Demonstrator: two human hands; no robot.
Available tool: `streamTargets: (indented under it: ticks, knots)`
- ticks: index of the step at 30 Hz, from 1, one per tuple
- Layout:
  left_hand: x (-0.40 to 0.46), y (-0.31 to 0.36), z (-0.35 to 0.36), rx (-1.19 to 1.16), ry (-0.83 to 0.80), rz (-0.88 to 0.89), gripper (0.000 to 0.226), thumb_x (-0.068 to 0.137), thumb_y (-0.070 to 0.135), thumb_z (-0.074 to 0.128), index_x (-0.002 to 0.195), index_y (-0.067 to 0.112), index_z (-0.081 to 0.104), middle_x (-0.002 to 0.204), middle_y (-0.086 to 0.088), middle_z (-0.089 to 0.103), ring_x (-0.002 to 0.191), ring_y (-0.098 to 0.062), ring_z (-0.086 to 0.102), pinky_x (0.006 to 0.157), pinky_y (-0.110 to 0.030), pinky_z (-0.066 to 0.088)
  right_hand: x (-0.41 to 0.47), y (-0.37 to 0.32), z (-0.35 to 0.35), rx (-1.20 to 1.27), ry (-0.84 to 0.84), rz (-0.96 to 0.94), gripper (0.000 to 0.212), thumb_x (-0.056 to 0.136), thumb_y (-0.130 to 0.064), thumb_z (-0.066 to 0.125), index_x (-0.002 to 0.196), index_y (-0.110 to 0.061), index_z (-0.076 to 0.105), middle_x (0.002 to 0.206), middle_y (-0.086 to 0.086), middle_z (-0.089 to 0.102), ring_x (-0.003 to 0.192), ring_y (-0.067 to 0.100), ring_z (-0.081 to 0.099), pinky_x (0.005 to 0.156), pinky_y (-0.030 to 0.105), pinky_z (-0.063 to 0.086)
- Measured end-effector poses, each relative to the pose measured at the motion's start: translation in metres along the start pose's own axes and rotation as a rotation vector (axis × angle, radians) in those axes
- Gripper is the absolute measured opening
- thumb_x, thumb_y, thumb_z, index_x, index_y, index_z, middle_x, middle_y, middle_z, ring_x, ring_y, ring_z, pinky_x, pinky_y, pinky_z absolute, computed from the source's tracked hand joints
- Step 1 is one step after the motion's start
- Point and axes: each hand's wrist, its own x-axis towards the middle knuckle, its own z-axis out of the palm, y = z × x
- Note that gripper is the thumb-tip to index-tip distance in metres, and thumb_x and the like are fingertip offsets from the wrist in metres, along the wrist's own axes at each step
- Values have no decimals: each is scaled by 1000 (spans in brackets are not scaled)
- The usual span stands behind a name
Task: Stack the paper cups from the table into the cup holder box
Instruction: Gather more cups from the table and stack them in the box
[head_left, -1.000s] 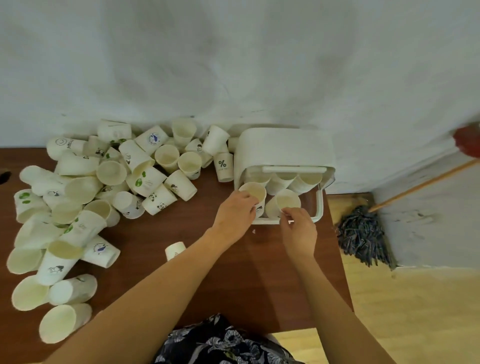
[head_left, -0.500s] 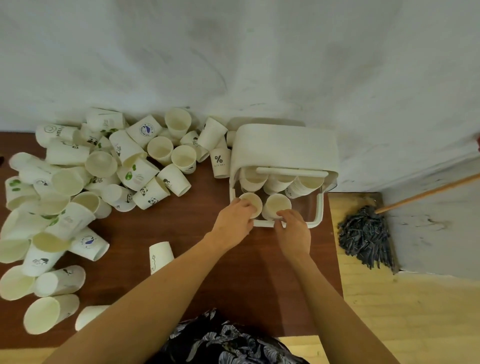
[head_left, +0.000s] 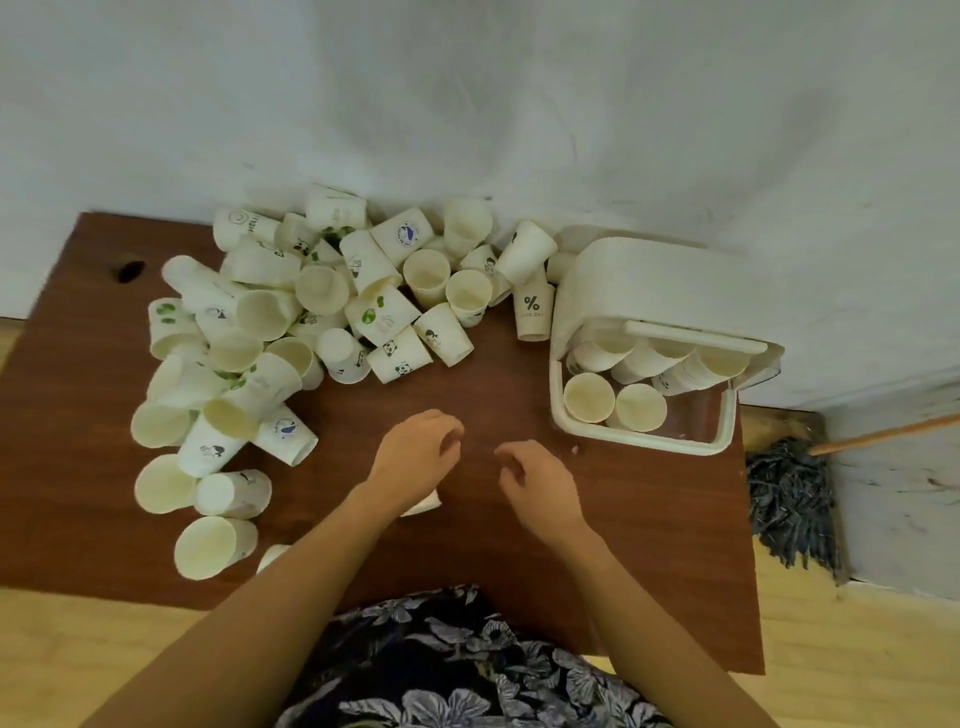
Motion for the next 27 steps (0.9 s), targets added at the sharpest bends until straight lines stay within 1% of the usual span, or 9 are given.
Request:
streamTargets:
  ticks: [2, 5, 8, 10, 14, 17, 19, 23, 27]
  knots:
    - [-16, -21, -11, -3, -43, -44, 19, 89, 25, 59, 107, 24, 66, 101, 8, 63, 90, -13, 59, 76, -31, 49, -1, -18, 23, -33, -95, -41, 33, 92, -18, 57, 124, -26, 60, 121, -8, 58, 99, 10, 58, 82, 24, 45]
    - [-39, -53, -25, 44, -128, -109, 22, 89, 31, 58, 110, 26, 62, 101, 7, 62, 90, -12, 56, 75, -29, 46, -2, -36, 58, -138, -184, -107, 49, 89, -16, 56, 136, -29, 50, 133, -7, 46, 114, 20, 52, 88, 32, 49]
    - [-61, -79, -34, 117, -218, -149, 21, 90, 35, 56, 109, 26, 59, 104, 5, 61, 95, -15, 56, 78, -30, 46, -4, -47, 86, -293, -279, -85, 72, 86, -18, 61, 148, -35, 29, 151, -3, 25, 124, 28, 41, 94, 42, 50]
    - [-72, -95, -38, 153, -253, -185, 26, 89, 37, 56, 113, 26, 58, 109, 4, 61, 99, -16, 56, 81, -32, 48, -5, -55, 101, -337, -274, -33, 75, 88, -20, 61, 150, -38, 23, 157, -2, 16, 127, 30, 37, 95, 43, 49]
    - [-89, -120, -43, 238, -347, -280, 48, 82, 55, 58, 117, 22, 55, 113, -1, 59, 102, -22, 58, 83, -37, 50, -4, -69, 120, -326, -102, 77, 57, 95, -19, 50, 148, -32, 32, 148, 0, 34, 113, 28, 51, 86, 39, 49]
    - [-99, -126, -40, 300, -497, -318, 74, 71, 71, 61, 125, 23, 47, 120, -5, 53, 109, -29, 57, 87, -41, 49, -4, -76, 126, -217, 35, 140, 47, 95, -14, 47, 141, -25, 47, 132, 0, 48, 104, 27, 57, 80, 37, 48]
    - [-103, -127, -35, 347, -598, -309, 82, 71, 72, 61, 133, 22, 42, 129, -8, 50, 115, -32, 54, 91, -43, 47, -6, -78, 126, -147, 104, 181, 39, 95, -12, 47, 132, -21, 56, 123, 2, 52, 99, 30, 60, 75, 36, 46]
    - [-103, -131, -26, 408, -713, -269, 63, 81, 52, 63, 129, 16, 45, 128, -10, 52, 114, -32, 55, 90, -42, 47, -12, -79, 120, -100, 83, 252, 44, 90, -11, 50, 132, -22, 50, 130, 2, 46, 101, 33, 58, 80, 39, 45]
    - [-91, -131, -26, 350, -688, -258, 41, 86, 39, 58, 118, 14, 50, 119, -10, 57, 107, -31, 58, 82, -40, 48, -22, -75, 115, -80, 100, 270, 47, 89, -12, 53, 134, -24, 47, 137, -1, 41, 106, 30, 56, 83, 38, 44]
